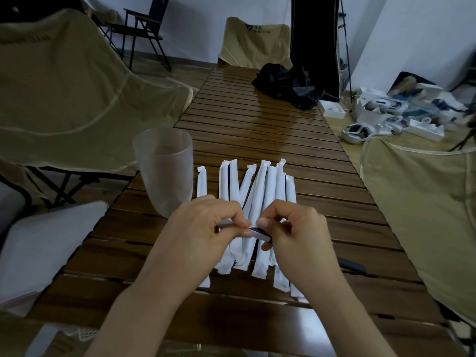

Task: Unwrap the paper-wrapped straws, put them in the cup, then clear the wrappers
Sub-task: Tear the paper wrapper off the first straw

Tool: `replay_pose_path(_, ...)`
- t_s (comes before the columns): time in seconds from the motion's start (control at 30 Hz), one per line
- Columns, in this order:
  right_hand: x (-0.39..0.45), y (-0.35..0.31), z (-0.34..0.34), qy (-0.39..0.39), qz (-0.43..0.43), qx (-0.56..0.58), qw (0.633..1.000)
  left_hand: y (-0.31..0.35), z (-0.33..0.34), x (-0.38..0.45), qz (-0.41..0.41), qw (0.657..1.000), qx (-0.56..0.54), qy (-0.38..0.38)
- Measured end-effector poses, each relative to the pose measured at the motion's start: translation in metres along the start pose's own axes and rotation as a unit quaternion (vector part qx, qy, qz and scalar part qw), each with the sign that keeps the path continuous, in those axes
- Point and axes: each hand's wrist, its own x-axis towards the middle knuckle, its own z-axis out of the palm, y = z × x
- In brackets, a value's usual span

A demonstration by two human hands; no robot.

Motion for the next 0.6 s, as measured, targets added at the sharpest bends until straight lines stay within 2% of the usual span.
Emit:
replay_pose_path(0.1, -0.001, -0.002, 0.004, 0.02, 0.024, 0.011, 0.999, -0.001, 0.001, 0.0, 0.022, 1.0, -0.012, 0.009)
replay_pose_path(0.23, -0.001, -0.003, 0.005, 0.025, 0.06, 0.027, 0.997, 0.003, 0.003, -0.004, 0.0, 0.999, -0.047, 0.02)
replay_pose_path(0.37, -0.003, -0.004, 0.004, 0.034, 0.083, 0.028, 0.996, 0.0, 0.006, 0.001, 0.081, 0.995, -0.05, -0.008)
replay_pose_path(0.47, -0.003, -0.004, 0.002, 0.047, 0.087, 0.013, 0.995, 0.004, 0.003, 0.0, 0.059, 0.997, -0.052, 0.012)
replay_pose_path(0.6, 0.002, 0.001, -0.005, 0.067, 0.071, -0.024, 0.995, 0.009, 0.008, 0.008, 0.142, 0.988, -0.064, 0.006)
